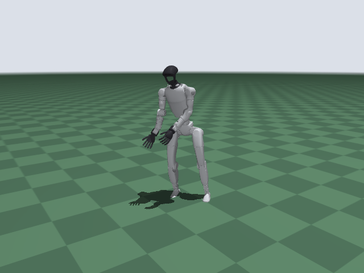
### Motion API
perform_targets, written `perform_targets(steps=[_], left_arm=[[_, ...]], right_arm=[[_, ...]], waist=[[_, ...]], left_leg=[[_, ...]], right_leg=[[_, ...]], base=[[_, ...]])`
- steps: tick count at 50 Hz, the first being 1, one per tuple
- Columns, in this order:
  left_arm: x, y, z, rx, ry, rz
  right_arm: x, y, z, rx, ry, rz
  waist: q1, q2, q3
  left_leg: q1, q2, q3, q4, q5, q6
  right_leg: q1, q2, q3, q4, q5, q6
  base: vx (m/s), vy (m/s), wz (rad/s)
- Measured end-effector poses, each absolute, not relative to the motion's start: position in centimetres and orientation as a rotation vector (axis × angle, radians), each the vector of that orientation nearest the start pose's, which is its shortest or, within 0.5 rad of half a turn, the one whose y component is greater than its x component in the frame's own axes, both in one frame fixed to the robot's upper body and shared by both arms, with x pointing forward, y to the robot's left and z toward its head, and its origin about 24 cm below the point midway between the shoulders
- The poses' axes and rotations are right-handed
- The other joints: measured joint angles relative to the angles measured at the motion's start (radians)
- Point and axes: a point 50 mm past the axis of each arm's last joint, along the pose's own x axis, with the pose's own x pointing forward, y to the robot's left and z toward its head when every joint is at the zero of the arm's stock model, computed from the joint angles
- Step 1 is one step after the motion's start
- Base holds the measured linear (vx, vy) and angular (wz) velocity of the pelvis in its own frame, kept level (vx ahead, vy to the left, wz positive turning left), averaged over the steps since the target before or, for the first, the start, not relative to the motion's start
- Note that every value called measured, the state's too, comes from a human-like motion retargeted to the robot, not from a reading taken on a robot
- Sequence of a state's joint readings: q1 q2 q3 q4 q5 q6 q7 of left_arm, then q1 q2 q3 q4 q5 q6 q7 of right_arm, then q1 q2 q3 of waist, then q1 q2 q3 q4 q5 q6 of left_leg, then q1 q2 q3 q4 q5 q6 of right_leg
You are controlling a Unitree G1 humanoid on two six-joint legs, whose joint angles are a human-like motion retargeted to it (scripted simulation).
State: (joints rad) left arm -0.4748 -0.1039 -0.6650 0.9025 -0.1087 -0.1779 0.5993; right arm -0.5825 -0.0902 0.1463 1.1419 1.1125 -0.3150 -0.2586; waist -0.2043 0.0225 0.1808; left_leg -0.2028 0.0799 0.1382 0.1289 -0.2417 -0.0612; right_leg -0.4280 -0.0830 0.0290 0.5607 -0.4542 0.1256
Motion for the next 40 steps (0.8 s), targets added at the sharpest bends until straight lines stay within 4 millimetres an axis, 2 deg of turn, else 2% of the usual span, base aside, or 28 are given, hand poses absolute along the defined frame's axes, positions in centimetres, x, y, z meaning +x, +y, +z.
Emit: perform_targets(steps=[20,40], left_arm=[[27.7,0.6,-2.0,0.294,0.205,-0.114],[27.8,-0.4,-1.5,0.255,0.211,-0.127]], right_arm=[[31.7,-17.1,-3.4,0.727,0.399,-0.551],[32.1,-18.2,-3.0,0.7,0.39,-0.562]], waist=[[-0.008,0.013,0.008],[-0.004,0.032,0.026]], left_leg=[[0.003,-0.015,-0.009,-0.001,-0.003,-0.001],[-0.001,-0.028,-0.013,-0.009,-0.001,-0.002]], right_leg=[[-0.003,-0.018,-0.01,0.029,-0.02,-0.008],[-0.01,-0.034,-0.017,0.042,-0.026,-0.013]], base=[[0.0,0.0,0.0],[0.0,0.0,0.0]])
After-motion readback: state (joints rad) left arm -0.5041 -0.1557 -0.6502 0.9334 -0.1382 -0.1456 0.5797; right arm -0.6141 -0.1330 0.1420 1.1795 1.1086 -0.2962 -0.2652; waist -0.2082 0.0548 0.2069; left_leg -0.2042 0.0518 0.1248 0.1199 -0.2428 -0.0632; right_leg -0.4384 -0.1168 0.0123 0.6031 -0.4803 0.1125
